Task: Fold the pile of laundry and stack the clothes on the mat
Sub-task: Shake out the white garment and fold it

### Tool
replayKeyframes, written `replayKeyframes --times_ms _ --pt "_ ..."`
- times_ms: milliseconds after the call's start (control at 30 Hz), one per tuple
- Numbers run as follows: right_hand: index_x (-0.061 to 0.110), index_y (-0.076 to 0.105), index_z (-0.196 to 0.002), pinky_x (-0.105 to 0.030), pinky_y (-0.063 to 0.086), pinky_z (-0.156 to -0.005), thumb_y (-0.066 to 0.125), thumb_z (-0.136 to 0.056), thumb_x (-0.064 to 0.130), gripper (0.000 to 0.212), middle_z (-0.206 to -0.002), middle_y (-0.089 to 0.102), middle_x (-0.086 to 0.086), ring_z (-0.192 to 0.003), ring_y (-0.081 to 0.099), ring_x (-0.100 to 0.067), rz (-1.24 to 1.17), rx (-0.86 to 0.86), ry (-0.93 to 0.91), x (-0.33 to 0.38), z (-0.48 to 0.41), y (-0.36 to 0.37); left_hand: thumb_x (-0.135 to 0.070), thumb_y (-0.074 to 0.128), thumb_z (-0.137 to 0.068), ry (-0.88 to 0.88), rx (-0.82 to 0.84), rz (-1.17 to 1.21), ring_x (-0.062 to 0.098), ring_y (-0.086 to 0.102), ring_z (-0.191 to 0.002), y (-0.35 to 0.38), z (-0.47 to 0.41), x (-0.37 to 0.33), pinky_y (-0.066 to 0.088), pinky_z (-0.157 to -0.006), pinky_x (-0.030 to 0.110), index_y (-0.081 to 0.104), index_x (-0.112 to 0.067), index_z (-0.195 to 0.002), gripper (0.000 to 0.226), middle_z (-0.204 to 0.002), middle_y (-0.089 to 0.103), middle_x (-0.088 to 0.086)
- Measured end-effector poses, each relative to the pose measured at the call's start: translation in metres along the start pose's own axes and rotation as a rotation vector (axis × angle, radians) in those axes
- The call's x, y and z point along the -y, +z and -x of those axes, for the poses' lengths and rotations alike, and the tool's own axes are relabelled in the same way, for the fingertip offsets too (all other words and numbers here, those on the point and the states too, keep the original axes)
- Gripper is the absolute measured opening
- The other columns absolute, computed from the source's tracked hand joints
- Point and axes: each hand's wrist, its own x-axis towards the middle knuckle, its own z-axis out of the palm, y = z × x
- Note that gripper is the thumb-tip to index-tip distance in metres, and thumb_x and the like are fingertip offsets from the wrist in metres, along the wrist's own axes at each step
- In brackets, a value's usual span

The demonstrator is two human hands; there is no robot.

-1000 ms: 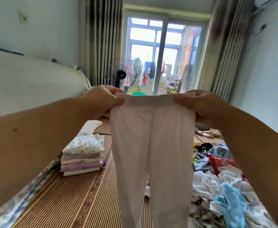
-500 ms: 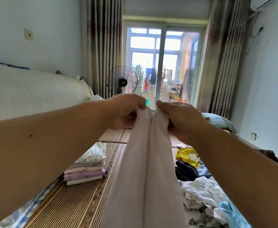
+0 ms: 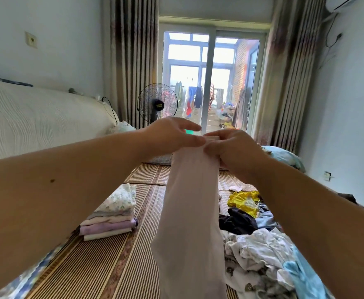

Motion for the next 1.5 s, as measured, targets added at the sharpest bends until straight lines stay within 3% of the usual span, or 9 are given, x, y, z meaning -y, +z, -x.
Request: replayKeyframes --times_ms 133,267,433,633,800,933,1067,1333,1500 --pt "0.014 0.072 -0.082 -0.034 0.055 -0.072 0.054 -0.085 -0.009 0.029 -0.088 0.07 -0.011 -0.078 0.062 -0.022 -0.121 0.056 -0.068 0.01 -0.01 -0.008 -0.037 0.077 -0.065 -0.172 0.287 0.301 0.017 0.059 -0.112 -0.01 0.0 0.029 0.033 -0.109 0.047 0.061 -0.027 -0.121 0.059 -0.117 0.066 -0.006" --pt "0.02 0.07 -0.089 -0.022 0.056 -0.07 0.06 -0.091 0.005 0.019 -0.088 0.072 0.001 -0.079 0.067 -0.011 -0.022 0.128 -0.11 0.013 -0.021 -0.02 -0.016 0.07 -0.068 -0.143 0.22 0.624 0.02 0.071 -0.086 -0.017 -0.012 0.047 0.058 -0.082 0.038 0.066 -0.012 -0.105 0.038 -0.098 0.073 0.006" --pt "0.026 0.063 -0.09 -0.017 0.036 -0.046 0.058 -0.095 0.016 0.012 -0.071 0.053 0.004 -0.057 0.045 -0.009 0.413 0.074 -0.041 -0.007 -0.048 -0.004 -0.016 0.071 -0.086 -0.332 0.122 0.197 0.008 0.04 -0.04 -0.016 -0.033 0.057 0.026 -0.049 0.018 0.058 -0.013 -0.076 0.017 -0.048 0.051 -0.001" --pt "0.028 0.056 -0.109 -0.027 0.052 -0.047 0.048 -0.099 0.018 0.017 -0.088 0.061 -0.007 -0.048 0.06 -0.014 0.227 -0.028 0.151 -0.044 -0.088 0.033 -0.019 0.057 -0.097 -0.394 -0.024 0.086 0.016 0.065 -0.049 0.009 -0.063 0.077 0.05 -0.052 0.023 0.055 -0.013 -0.09 0.009 -0.063 0.066 0.003" --pt "0.014 0.05 -0.122 -0.027 0.049 -0.082 0.052 -0.096 0.011 0.026 -0.1 0.059 -0.01 -0.086 0.059 -0.022 0.185 -0.109 -0.057 -0.062 -0.125 0.043 -0.027 0.059 -0.093 -0.154 -0.202 -0.066 0.021 0.063 -0.086 0.013 -0.095 0.102 0.055 -0.082 0.034 0.064 -0.01 -0.109 0.023 -0.098 0.066 0.006" --pt "0.026 0.048 -0.106 -0.004 0.036 -0.049 0.051 -0.098 0.014 0.015 -0.085 0.052 0.01 -0.072 0.047 -0.001 0.08 -0.163 -0.21 -0.058 -0.134 0.043 -0.025 0.059 -0.092 0.087 -0.361 -0.166 0.021 0.055 -0.072 0.01 -0.108 0.105 0.043 -0.062 0.03 0.061 -0.006 -0.096 0.02 -0.081 0.062 0.005" --pt "0.026 0.05 -0.095 -0.008 0.039 -0.057 0.052 -0.097 0.008 0.018 -0.082 0.053 0.008 -0.069 0.046 -0.002 -0.035 -0.153 -0.285 -0.054 -0.123 0.045 -0.024 0.062 -0.091 0.194 -0.475 -0.13 0.008 0.043 -0.063 0.01 -0.101 0.107 0.031 -0.056 0.025 0.054 -0.014 -0.093 0.013 -0.072 0.049 -0.005" --pt "0.019 0.055 -0.105 -0.007 0.037 -0.048 0.055 -0.097 0.012 0.011 -0.086 0.053 0.0 -0.068 0.044 -0.007 0.109 0.183 0.031 -0.114 -0.026 0.054 -0.017 0.067 -0.086 -0.037 -0.05 -0.093 0.018 0.05 -0.067 0.046 -0.01 0.164 0.038 -0.058 0.03 0.057 -0.014 -0.082 0.011 -0.074 0.058 0.001" --pt "0.009 0.056 -0.11 -0.03 0.047 -0.078 0.056 -0.094 0.002 0.017 -0.094 0.056 -0.012 -0.087 0.053 -0.023 -0.074 0.373 0.285 -0.163 0.056 0.066 -0.017 0.071 -0.083 -0.152 0.176 -0.066 0.012 0.054 -0.068 0.09 0.072 0.197 0.038 -0.055 0.016 0.059 -0.02 -0.075 0.015 -0.069 0.059 -0.006"
